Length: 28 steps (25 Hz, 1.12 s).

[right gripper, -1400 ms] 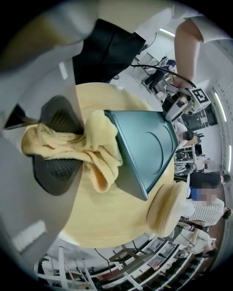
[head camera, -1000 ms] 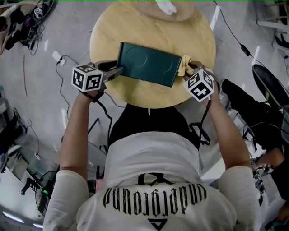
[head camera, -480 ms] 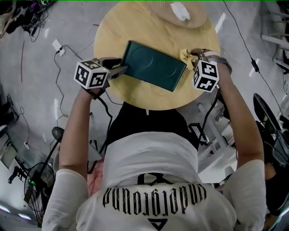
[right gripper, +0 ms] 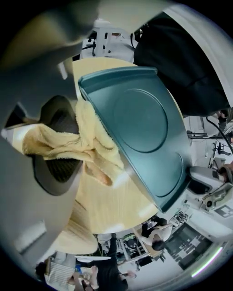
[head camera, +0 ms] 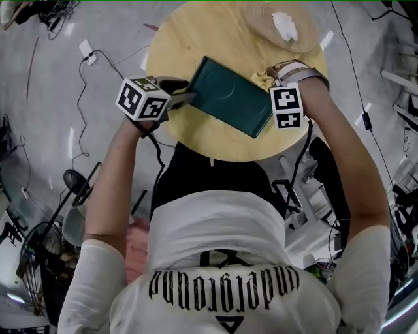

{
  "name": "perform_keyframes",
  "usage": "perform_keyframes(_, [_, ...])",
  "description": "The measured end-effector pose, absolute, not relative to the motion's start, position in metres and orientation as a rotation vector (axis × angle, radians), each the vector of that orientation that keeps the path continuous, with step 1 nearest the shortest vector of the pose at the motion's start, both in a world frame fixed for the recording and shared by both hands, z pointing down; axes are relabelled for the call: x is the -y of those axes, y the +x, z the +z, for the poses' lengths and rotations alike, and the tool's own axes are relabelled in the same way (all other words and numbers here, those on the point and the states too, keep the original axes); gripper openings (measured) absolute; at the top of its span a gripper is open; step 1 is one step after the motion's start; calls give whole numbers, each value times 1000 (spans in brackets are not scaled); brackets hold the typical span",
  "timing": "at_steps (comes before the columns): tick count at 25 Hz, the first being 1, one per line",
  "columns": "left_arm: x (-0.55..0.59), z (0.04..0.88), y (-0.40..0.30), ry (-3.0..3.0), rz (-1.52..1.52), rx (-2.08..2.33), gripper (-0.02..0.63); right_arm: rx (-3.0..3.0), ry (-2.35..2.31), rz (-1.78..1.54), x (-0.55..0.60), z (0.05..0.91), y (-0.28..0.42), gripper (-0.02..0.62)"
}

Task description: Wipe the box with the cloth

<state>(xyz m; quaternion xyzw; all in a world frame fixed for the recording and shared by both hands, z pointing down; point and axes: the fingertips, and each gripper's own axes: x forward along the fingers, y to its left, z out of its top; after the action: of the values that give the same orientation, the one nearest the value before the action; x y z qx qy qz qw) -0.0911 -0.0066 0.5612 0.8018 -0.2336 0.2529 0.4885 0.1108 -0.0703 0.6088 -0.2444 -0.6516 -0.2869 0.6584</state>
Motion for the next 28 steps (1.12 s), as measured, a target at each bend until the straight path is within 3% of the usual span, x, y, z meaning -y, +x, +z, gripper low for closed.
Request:
perform_keyframes(19, [6,568,-97,1949,590,555,179,1539,-440,-860,105,614,-36,124])
perform_keyframes(28, [6,565,-95,1939,591,566,179,1534,-439,-850,99,609,-17,122])
